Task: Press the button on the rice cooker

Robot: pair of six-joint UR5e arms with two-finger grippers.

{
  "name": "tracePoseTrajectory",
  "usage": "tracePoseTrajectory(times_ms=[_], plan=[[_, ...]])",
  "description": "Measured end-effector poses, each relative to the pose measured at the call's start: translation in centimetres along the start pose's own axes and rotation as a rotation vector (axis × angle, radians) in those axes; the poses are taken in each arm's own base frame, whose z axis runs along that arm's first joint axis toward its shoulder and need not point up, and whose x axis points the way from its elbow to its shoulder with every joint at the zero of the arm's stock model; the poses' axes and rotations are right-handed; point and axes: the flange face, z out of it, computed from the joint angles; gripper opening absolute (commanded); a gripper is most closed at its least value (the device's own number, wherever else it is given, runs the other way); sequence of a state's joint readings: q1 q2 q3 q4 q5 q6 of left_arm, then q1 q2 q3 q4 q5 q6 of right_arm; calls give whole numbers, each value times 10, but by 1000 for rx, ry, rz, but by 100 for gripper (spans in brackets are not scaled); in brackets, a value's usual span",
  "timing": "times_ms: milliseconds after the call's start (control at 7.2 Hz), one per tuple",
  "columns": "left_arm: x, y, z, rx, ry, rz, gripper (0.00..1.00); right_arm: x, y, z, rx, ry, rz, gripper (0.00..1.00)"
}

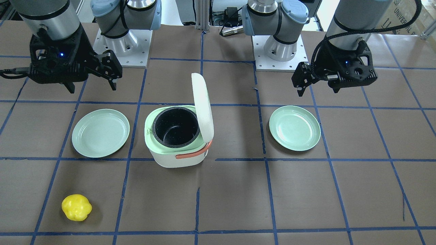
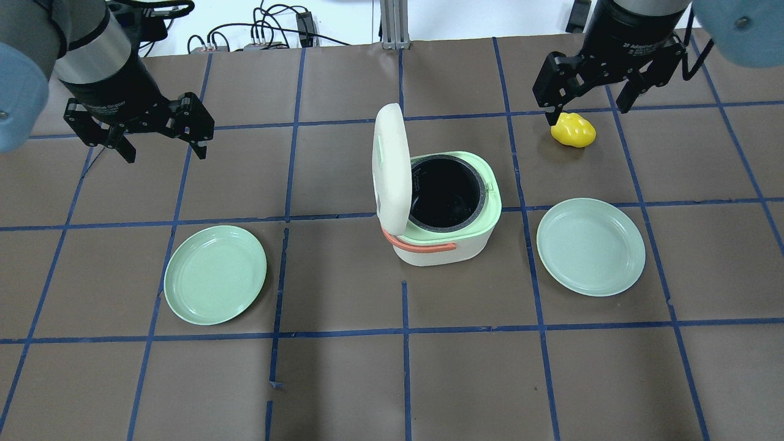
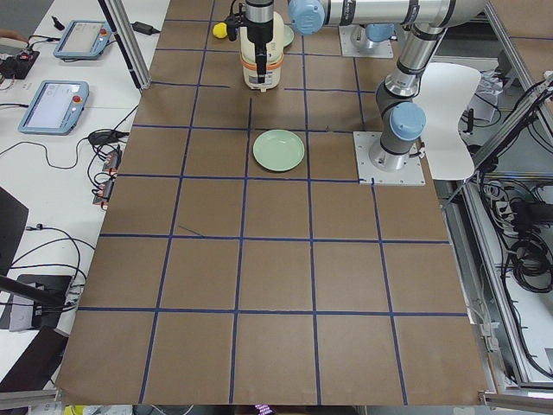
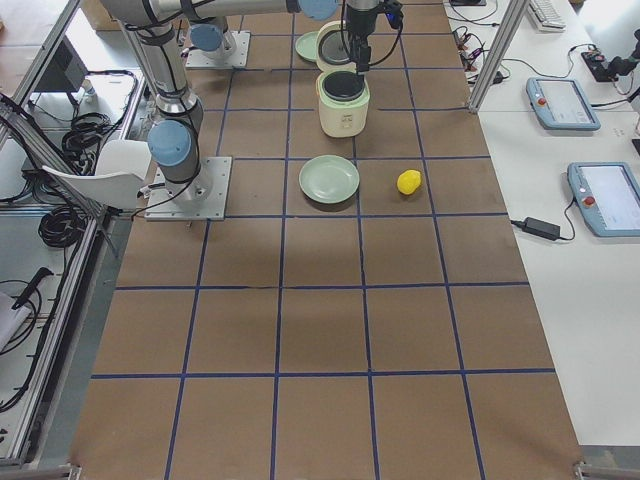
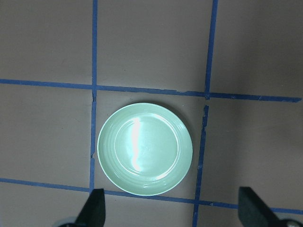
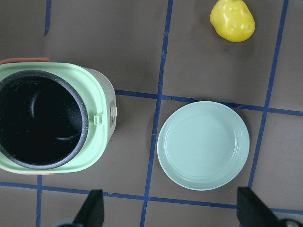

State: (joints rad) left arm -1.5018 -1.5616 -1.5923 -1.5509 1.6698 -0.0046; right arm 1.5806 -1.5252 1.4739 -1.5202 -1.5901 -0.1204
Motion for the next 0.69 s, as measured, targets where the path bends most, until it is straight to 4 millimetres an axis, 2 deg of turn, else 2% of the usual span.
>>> tracePoseTrajectory(times_ms=[278,694], plan=[[0,0,0,0,-1,0,100,-2,9,5,-1,-9,1,100],[0,0,0,-1,0,0,100,-3,10,5,1,-12,1,100]])
